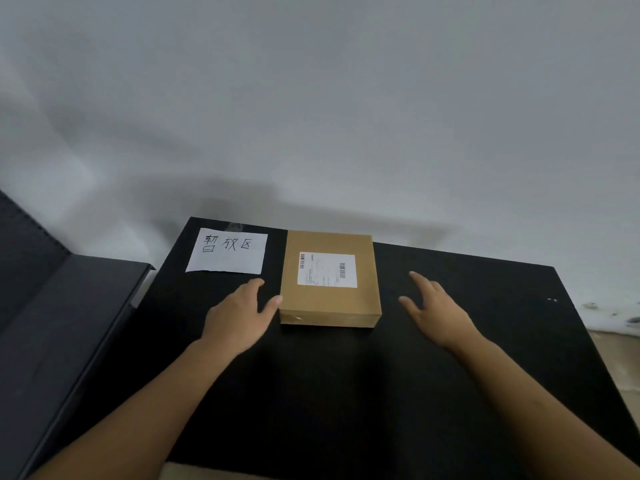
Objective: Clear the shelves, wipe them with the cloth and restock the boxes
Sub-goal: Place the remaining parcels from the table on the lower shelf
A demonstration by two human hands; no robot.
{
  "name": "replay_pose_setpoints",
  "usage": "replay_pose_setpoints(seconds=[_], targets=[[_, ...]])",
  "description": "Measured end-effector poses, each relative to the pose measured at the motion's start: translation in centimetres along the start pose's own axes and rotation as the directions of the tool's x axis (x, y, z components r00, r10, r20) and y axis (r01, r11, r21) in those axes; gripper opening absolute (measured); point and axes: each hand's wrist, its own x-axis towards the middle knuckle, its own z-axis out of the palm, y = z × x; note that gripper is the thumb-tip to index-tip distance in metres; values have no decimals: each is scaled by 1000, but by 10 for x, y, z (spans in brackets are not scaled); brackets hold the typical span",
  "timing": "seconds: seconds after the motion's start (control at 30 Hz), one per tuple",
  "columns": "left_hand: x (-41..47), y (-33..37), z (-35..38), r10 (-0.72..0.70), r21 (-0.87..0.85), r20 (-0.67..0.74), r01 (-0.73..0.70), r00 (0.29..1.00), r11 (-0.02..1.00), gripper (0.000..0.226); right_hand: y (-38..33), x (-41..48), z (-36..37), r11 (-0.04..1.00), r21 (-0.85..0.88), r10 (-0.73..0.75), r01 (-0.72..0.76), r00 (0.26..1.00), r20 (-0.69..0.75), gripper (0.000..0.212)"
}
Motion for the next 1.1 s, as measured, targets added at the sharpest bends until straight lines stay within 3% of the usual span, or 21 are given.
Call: replay_pose_setpoints(seconds=[0.37, 0.67, 0.77, 0.93, 1.1], targets=[[106, -9, 62, -110, -163, 236, 151, 965, 975, 91, -16, 104, 71, 960, 168, 208, -224, 972, 108, 88], [143, -14, 99, -152, -374, 307, 266, 939, 888, 90, -6, 150, 121, 906, 297, 244, -302, 945, 219, 103], [148, -12, 110, -143, -444, 319, 281, 937, 851, 77, 2, 156, 131, 889, 336, 231, -311, 938, 258, 110], [147, -5, 125, -154, -598, 316, 322, 936, 734, 68, 8, 158, 140, 836, 450, 209, -313, 941, 267, 96], [142, -2, 132, -182, -633, 268, 316, 946, 707, 57, 10, 155, 146, 771, 546, 218, -328, 941, 257, 86]])
